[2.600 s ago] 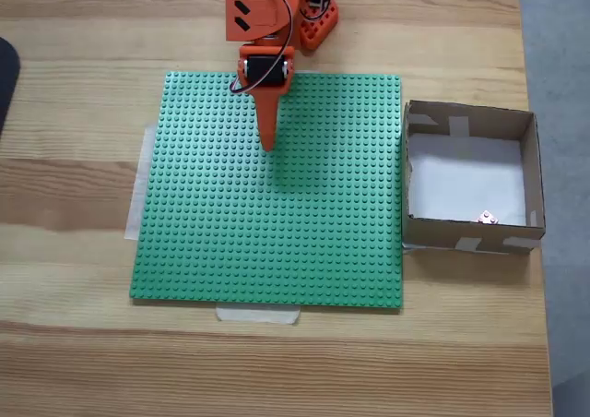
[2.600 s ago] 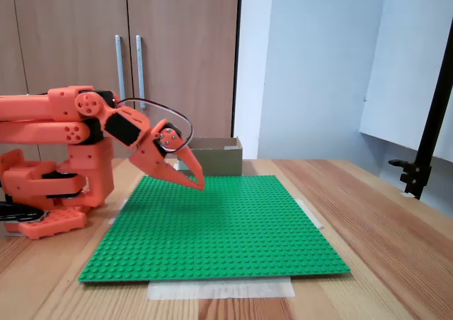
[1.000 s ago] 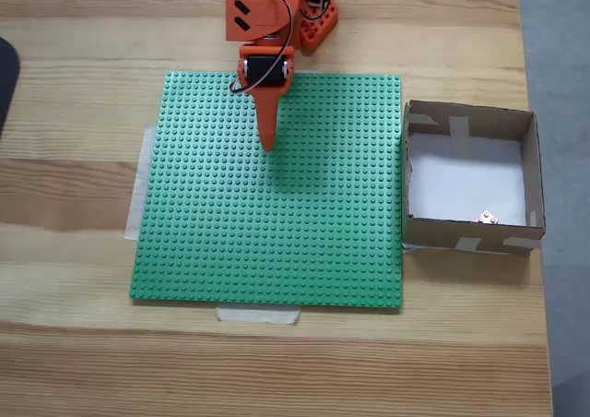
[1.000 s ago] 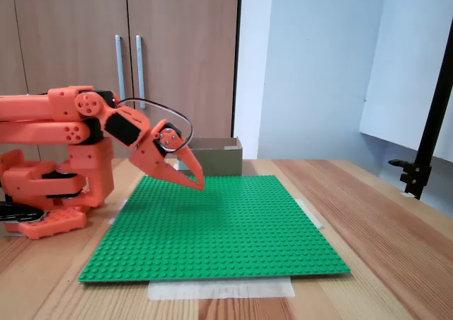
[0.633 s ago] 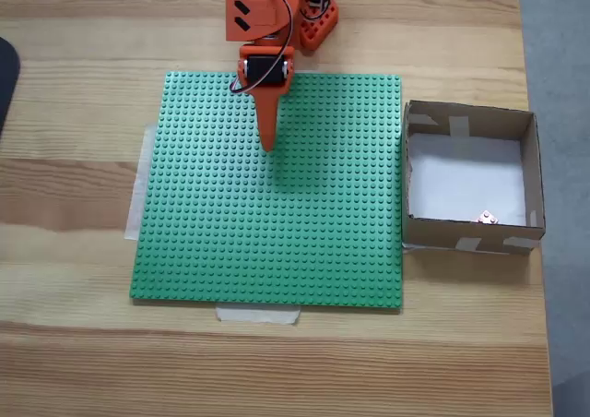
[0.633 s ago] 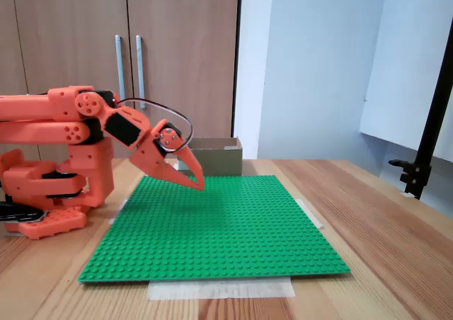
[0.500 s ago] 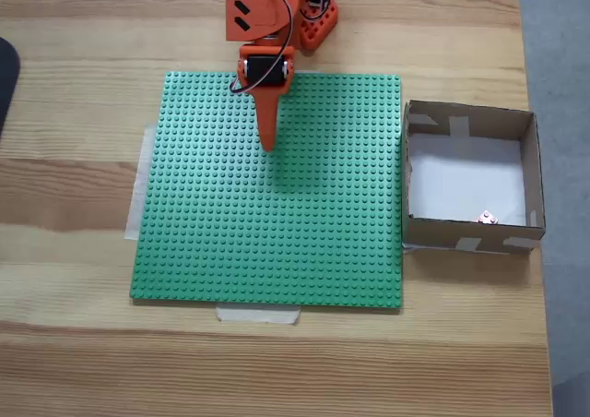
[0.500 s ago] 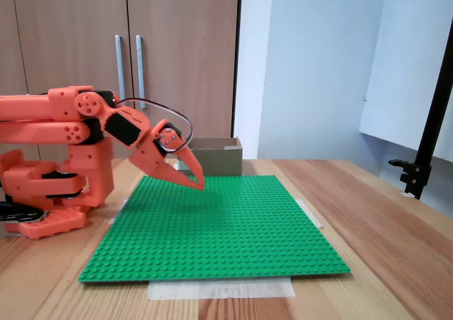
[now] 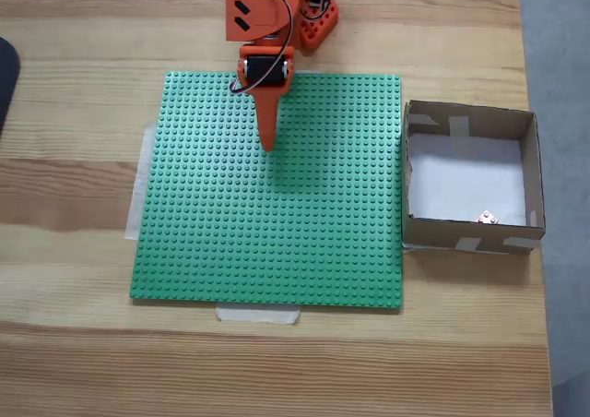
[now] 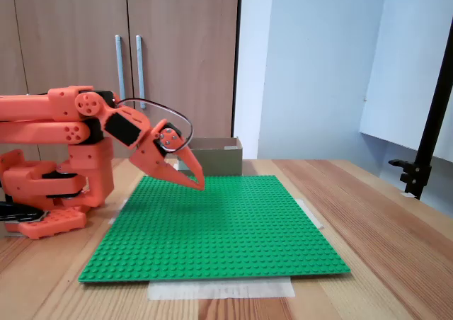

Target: Pick the red lego block and put it in the box.

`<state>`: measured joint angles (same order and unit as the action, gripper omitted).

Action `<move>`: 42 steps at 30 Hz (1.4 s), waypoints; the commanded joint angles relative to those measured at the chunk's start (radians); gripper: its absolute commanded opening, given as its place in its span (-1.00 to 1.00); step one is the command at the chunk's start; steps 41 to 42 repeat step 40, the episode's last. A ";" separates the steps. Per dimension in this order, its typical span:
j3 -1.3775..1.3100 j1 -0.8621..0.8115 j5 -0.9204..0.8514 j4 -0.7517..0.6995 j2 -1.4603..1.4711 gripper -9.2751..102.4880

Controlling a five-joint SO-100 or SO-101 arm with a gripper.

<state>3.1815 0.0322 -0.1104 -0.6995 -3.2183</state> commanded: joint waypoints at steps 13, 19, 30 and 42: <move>0.017 -0.003 -0.002 -0.005 -0.005 -0.85; 0.017 -0.003 -0.002 -0.005 -0.005 -0.85; 0.017 -0.003 -0.002 -0.005 -0.005 -0.85; 0.017 -0.003 -0.002 -0.005 -0.005 -0.85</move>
